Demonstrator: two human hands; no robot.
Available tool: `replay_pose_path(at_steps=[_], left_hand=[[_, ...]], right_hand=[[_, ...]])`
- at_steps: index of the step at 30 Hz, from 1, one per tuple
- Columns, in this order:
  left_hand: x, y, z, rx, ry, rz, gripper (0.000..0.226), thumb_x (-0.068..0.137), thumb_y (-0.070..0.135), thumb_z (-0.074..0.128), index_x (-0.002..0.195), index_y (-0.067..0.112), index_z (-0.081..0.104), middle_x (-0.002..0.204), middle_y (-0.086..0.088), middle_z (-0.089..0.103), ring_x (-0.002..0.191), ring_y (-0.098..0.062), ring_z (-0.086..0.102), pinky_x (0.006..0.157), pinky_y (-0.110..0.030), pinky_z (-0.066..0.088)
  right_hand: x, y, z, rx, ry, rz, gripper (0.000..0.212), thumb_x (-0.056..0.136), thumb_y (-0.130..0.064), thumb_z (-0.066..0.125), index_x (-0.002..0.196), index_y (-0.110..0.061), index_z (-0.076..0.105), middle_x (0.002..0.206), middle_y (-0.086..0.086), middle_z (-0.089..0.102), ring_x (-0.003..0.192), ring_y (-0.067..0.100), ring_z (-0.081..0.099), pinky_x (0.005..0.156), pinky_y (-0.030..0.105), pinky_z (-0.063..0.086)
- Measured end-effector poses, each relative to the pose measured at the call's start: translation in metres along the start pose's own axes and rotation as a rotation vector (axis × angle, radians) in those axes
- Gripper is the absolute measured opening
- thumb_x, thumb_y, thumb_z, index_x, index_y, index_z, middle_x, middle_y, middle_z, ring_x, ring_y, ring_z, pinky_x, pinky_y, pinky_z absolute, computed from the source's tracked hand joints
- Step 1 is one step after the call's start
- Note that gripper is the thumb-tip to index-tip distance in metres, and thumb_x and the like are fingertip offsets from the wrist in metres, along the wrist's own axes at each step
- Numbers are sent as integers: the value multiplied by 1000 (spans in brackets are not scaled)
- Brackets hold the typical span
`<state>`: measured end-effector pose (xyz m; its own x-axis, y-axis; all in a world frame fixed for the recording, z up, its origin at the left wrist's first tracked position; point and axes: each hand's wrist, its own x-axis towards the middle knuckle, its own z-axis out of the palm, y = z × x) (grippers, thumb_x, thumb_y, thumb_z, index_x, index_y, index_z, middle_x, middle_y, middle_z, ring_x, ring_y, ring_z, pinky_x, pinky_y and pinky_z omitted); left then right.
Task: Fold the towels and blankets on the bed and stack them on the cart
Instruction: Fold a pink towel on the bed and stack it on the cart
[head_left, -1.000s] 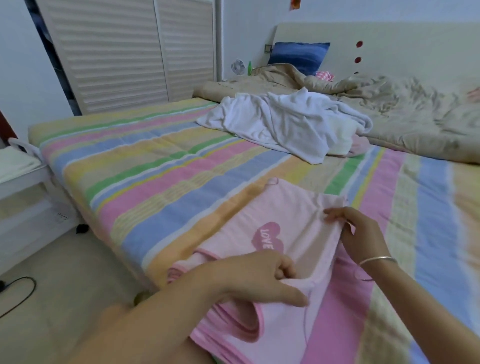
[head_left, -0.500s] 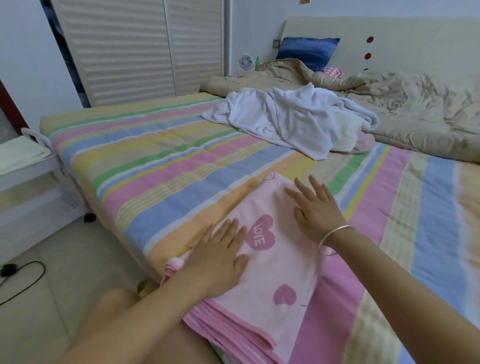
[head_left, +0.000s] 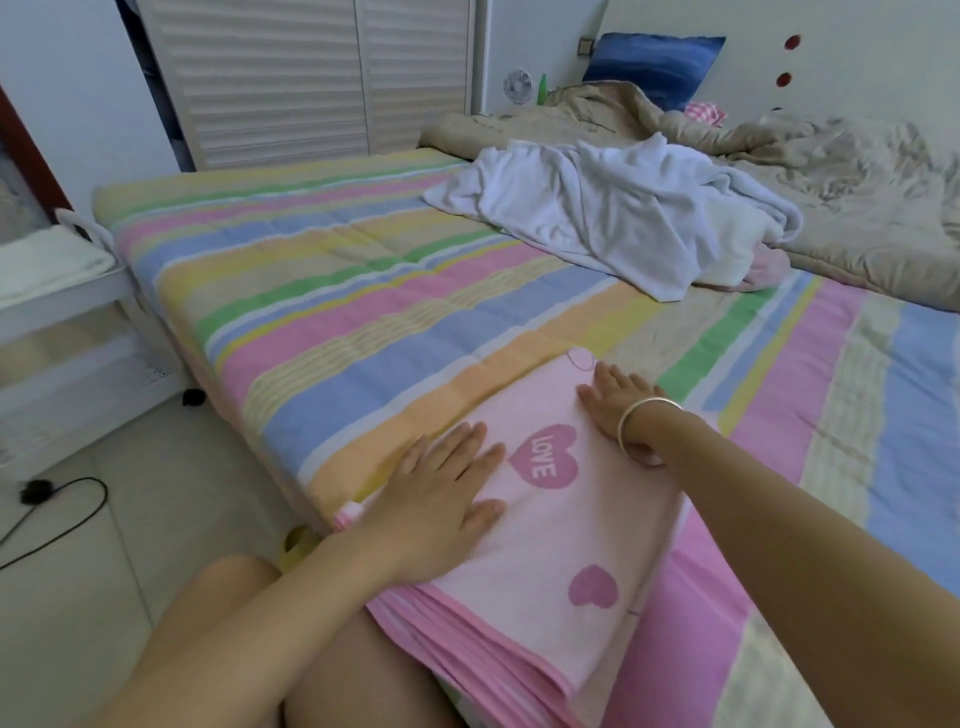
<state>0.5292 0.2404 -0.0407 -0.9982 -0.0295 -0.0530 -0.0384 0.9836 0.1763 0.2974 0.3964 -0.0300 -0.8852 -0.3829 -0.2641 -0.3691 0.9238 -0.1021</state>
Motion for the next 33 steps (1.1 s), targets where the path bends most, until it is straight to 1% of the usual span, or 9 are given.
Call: replay_pose_path(at_steps=[5, 9, 13, 16, 19, 22, 26, 30, 33], left_hand=[[-2, -17, -35, 20, 42, -374, 50, 92, 58, 43, 128, 24, 45, 132, 0, 52, 123, -22, 48, 96, -34, 42], [6, -35, -64, -30, -323, -448, 52, 77, 73, 58, 86, 23, 48, 96, 3, 56, 90, -18, 53, 75, -28, 41], [14, -27, -65, 37, -294, -392, 45, 83, 52, 66, 108, 17, 54, 117, -3, 58, 107, -24, 56, 87, -31, 46], [32, -31, -89, 90, -80, -391, 38, 83, 40, 65, 112, 17, 57, 121, -6, 59, 112, -28, 56, 88, -35, 48], [52, -43, -126, 139, 240, -449, 36, 85, 31, 66, 118, 19, 60, 123, -7, 60, 117, -31, 53, 89, -38, 45], [56, -62, -122, 26, 444, -605, 61, 85, 40, 68, 135, 14, 45, 135, -13, 50, 128, -35, 41, 95, -44, 40], [36, -91, -65, -438, 114, -859, 108, 73, 66, 70, 145, -2, 28, 146, -20, 41, 127, -37, 47, 97, -40, 44], [19, -93, -55, -647, 128, -870, 83, 66, 67, 75, 112, -1, 57, 113, -14, 63, 91, -29, 58, 69, -32, 45], [10, -85, -61, -825, -1, -906, 84, 71, 57, 77, 129, 2, 49, 127, -15, 55, 110, -32, 56, 85, -36, 48]], right_hand=[[-4, 6, -14, 13, 151, 18, 56, 94, -52, 37, 138, -18, 39, 133, 14, 50, 119, 34, 49, 95, 40, 41], [-12, 6, -30, -6, 89, 131, 56, 74, -57, 61, 107, -12, 56, 90, 7, 62, 81, 28, 60, 67, 32, 45], [-22, 0, -33, 43, 8, 163, 41, 72, -49, 68, 89, -13, 59, 75, 4, 58, 66, 20, 56, 57, 29, 40], [-36, 3, -49, 99, -9, 179, 41, 78, -48, 67, 95, -11, 58, 80, 4, 56, 73, 22, 55, 67, 29, 40], [-49, 17, -65, 449, -16, 264, 66, 78, -48, 73, 125, -6, 52, 116, 11, 56, 99, 27, 53, 82, 29, 37], [-61, 21, -57, 663, -77, 301, 71, 83, -46, 69, 134, -2, 46, 131, 14, 51, 107, 27, 51, 90, 30, 37], [-66, 15, -31, 562, -91, 282, 65, 89, -46, 61, 134, -1, 46, 136, 15, 49, 119, 28, 49, 90, 28, 34], [-70, 15, -26, 601, -103, 261, 54, 88, -43, 62, 125, -5, 54, 113, 11, 53, 94, 25, 46, 81, 27, 33], [-75, 5, -32, 562, -68, 230, 51, 87, -34, 64, 126, -3, 53, 110, 12, 53, 97, 29, 51, 81, 29, 37]])
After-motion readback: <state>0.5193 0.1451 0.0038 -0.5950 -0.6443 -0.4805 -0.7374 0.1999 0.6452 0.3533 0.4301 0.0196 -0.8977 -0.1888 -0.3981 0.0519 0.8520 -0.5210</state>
